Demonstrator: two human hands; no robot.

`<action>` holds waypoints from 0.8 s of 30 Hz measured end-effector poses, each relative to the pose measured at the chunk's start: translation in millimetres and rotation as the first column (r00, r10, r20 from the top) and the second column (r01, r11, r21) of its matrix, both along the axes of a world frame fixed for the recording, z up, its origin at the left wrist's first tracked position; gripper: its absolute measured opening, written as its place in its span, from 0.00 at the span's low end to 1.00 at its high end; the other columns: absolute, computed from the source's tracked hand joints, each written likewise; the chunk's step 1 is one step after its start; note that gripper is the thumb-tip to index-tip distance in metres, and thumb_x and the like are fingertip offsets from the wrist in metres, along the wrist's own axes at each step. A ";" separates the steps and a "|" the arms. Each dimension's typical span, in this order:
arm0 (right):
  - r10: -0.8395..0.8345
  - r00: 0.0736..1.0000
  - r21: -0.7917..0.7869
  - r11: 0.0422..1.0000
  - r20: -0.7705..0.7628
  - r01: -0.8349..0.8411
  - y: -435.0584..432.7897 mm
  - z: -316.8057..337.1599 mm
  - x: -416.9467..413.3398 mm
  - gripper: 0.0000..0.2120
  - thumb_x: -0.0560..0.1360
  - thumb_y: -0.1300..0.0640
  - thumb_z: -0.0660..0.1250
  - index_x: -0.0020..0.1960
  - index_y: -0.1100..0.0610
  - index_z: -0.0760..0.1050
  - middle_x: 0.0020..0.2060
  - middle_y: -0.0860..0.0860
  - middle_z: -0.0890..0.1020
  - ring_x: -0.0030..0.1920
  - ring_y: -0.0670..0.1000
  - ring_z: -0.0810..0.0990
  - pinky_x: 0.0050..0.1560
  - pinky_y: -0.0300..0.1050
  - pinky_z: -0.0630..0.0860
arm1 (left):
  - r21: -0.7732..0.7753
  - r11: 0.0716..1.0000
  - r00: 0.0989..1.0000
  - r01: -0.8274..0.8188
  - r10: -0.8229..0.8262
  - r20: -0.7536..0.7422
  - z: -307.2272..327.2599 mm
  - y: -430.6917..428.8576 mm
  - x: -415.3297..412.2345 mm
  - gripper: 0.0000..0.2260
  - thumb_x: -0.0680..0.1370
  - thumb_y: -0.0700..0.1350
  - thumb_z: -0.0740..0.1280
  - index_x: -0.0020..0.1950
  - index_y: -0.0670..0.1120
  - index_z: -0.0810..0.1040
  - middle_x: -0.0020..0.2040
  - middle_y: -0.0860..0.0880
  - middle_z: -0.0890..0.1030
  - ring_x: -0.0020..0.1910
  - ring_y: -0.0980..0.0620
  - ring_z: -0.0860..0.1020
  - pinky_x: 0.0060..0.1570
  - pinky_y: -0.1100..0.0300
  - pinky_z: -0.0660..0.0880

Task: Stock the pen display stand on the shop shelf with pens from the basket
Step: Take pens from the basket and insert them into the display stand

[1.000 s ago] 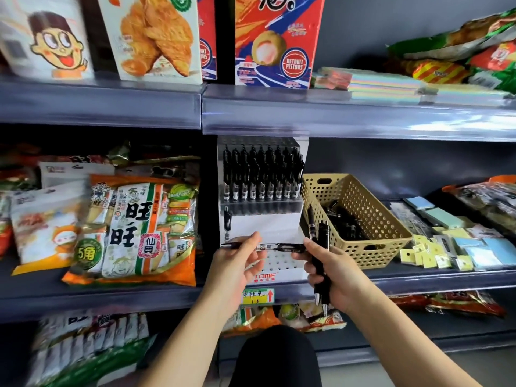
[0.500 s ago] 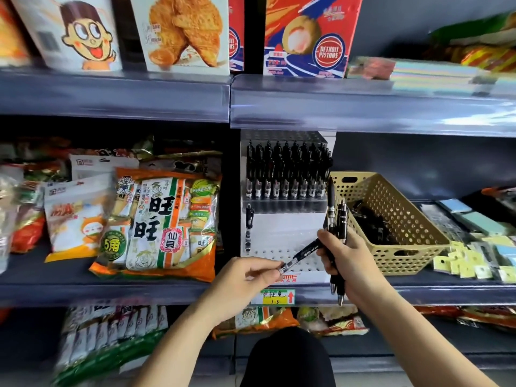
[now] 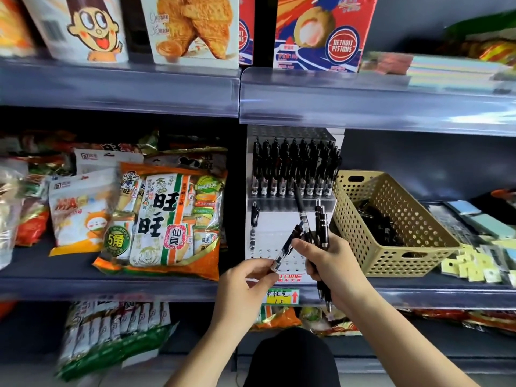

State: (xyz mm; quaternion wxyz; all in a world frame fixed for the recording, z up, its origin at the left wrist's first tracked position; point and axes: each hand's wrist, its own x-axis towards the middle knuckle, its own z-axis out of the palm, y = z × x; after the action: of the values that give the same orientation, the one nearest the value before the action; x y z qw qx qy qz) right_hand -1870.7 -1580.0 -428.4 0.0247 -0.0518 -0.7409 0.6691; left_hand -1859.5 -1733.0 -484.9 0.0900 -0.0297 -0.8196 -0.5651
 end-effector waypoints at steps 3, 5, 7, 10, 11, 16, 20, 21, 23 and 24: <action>0.013 1.000 0.013 1.000 0.022 -0.014 -2.6 3.0 -0.1 0.12 0.72 0.55 0.71 0.39 0.58 0.68 0.22 0.52 0.71 0.25 0.50 0.64 0.27 0.44 0.61 | 0.026 1.000 1.000 -0.007 0.007 -0.002 -0.1 -0.8 1.4 0.12 0.71 0.42 0.74 0.48 0.58 0.80 0.43 0.61 0.82 0.44 0.65 0.79 0.45 0.69 0.76; 0.023 0.999 0.032 0.999 0.032 -0.024 -4.4 4.9 0.2 0.13 0.72 0.55 0.71 0.38 0.57 0.68 0.22 0.53 0.71 0.23 0.48 0.64 0.26 0.42 0.61 | 0.036 0.999 1.000 -0.005 0.005 0.001 -0.5 -1.6 1.8 0.14 0.71 0.42 0.74 0.46 0.61 0.78 0.43 0.60 0.82 0.44 0.64 0.80 0.46 0.69 0.76; 0.042 0.998 0.053 0.998 0.038 -0.044 -6.0 5.1 -0.3 0.12 0.73 0.56 0.71 0.37 0.56 0.68 0.22 0.53 0.71 0.22 0.48 0.64 0.24 0.40 0.61 | 0.041 0.999 1.000 -0.007 0.007 0.006 -1.2 -2.7 2.5 0.13 0.71 0.42 0.74 0.46 0.60 0.78 0.43 0.60 0.82 0.44 0.64 0.80 0.46 0.69 0.76; 0.087 0.996 0.052 0.995 0.037 -0.089 -8.3 3.1 0.4 0.11 0.73 0.55 0.70 0.38 0.57 0.70 0.21 0.52 0.71 0.21 0.47 0.64 0.24 0.38 0.61 | 0.046 0.999 1.000 0.011 -0.011 0.006 0.2 -2.9 3.4 0.11 0.72 0.42 0.73 0.49 0.56 0.79 0.44 0.60 0.82 0.45 0.65 0.79 0.46 0.70 0.76; 0.096 0.995 0.043 0.994 0.033 -0.097 -9.2 1.7 0.6 0.10 0.74 0.55 0.69 0.39 0.58 0.71 0.21 0.51 0.71 0.21 0.47 0.65 0.23 0.38 0.61 | 0.070 0.997 0.999 0.028 -0.030 0.024 1.3 -2.4 4.2 0.10 0.73 0.42 0.72 0.49 0.56 0.79 0.45 0.59 0.82 0.46 0.65 0.79 0.46 0.71 0.75; 0.125 0.991 -0.054 0.991 0.052 -0.122 -16.0 -4.2 5.3 0.12 0.77 0.54 0.64 0.40 0.61 0.69 0.22 0.46 0.74 0.21 0.46 0.67 0.23 0.36 0.63 | 0.383 0.924 0.966 -0.004 -0.095 0.241 2.5 1.1 7.6 0.11 0.80 0.43 0.61 0.59 0.55 0.75 0.55 0.55 0.81 0.55 0.59 0.79 0.58 0.58 0.75; 0.281 0.949 -0.056 0.959 0.143 -0.276 -21.8 -9.5 15.9 0.09 0.78 0.55 0.63 0.42 0.59 0.70 0.26 0.49 0.76 0.22 0.47 0.69 0.24 0.39 0.63 | 0.677 0.725 0.932 -0.131 -0.143 0.333 13.0 1.1 5.3 0.12 0.81 0.38 0.56 0.51 0.47 0.78 0.38 0.49 0.79 0.38 0.51 0.76 0.41 0.56 0.73; 0.337 0.929 -0.039 0.941 0.156 -0.335 -23.7 -11.6 18.4 0.08 0.78 0.55 0.62 0.43 0.58 0.71 0.27 0.50 0.77 0.22 0.48 0.69 0.24 0.39 0.63 | 0.698 0.698 0.928 -0.159 -0.135 0.347 14.8 0.6 4.2 0.09 0.80 0.39 0.57 0.48 0.44 0.77 0.35 0.47 0.74 0.35 0.51 0.71 0.38 0.56 0.68; 0.419 0.890 0.000 0.905 0.182 -0.426 -27.0 -16.3 22.2 0.08 0.79 0.53 0.62 0.45 0.57 0.72 0.28 0.50 0.77 0.24 0.48 0.70 0.25 0.38 0.63 | 0.714 0.680 0.918 -0.165 -0.159 0.363 17.0 -1.2 3.9 0.11 0.79 0.47 0.63 0.48 0.38 0.74 0.37 0.45 0.71 0.35 0.49 0.70 0.38 0.55 0.67; 0.446 0.875 0.011 0.890 0.191 -0.456 -28.6 -17.8 23.6 0.09 0.79 0.52 0.62 0.45 0.58 0.72 0.28 0.50 0.77 0.24 0.48 0.69 0.25 0.38 0.62 | 0.705 0.698 0.915 -0.129 -0.191 0.356 18.1 -2.4 4.9 0.16 0.78 0.51 0.65 0.50 0.36 0.73 0.37 0.45 0.74 0.35 0.49 0.73 0.38 0.56 0.70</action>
State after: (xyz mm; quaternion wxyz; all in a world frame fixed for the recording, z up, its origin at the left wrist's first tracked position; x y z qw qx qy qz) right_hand -1847.1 -1608.6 -446.2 -0.1987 0.0616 -0.7499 0.6281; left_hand -1854.5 -1735.4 -466.7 -0.0862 0.1105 -0.5344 -0.8335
